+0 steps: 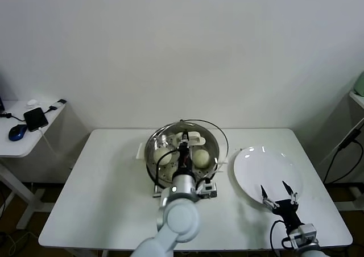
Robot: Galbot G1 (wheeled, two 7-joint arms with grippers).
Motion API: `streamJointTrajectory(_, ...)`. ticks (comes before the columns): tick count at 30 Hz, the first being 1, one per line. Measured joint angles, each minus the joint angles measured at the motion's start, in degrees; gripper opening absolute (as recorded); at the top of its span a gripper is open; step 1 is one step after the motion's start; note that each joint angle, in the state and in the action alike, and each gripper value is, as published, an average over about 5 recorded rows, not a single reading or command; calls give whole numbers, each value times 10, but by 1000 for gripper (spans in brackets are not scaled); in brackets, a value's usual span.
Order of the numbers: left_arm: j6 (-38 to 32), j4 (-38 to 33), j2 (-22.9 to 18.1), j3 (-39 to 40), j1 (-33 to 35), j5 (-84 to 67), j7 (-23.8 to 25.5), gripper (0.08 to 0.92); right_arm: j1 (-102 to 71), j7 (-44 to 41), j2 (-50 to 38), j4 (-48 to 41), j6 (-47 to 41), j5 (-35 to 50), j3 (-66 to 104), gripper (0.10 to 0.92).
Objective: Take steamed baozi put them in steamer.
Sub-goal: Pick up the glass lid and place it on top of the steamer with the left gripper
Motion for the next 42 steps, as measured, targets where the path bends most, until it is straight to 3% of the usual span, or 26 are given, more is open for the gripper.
streamJointTrajectory(32,-1,68,-8,-31,9,1,-58,138,13,7,20,-16,28,-30,-5,823)
streamJointTrajectory(35,-1,72,-9,-29,12,4,-63,170,12,7,22,-17,33,-35,-5,823)
streamJointTrajectory(42,0,70,-7,-26,12,4,-64,368,12,9,22,-15,38,-42,-5,823)
